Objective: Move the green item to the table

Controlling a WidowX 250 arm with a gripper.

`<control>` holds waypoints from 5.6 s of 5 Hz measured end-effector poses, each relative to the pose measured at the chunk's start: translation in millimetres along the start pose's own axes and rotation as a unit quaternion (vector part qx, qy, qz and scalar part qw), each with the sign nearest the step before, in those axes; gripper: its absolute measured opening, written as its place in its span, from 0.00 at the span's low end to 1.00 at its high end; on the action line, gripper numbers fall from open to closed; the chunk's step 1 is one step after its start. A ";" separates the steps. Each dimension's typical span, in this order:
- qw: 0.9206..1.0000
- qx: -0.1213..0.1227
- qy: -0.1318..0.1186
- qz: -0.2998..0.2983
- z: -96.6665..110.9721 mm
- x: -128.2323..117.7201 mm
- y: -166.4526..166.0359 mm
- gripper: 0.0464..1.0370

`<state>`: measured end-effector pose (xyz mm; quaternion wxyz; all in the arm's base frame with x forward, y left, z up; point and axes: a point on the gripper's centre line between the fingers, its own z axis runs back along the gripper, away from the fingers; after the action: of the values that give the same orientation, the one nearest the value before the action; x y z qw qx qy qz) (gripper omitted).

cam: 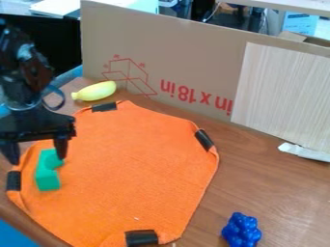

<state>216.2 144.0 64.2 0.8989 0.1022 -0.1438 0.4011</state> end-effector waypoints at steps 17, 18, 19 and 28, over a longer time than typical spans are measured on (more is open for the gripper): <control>0.980 -0.025 0.123 -0.155 -9.0 -76.5 -262.6 0.28; 0.979 -0.079 0.100 -0.157 13.9 -78.5 -271.4 0.28; 0.978 -0.097 0.098 -0.154 25.0 -82.3 -281.1 0.28; 0.971 -0.136 0.111 -0.160 6.7 -68.5 -314.0 0.28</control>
<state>407.1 -111.7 25.7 0.9672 -0.0446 -0.0777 0.2376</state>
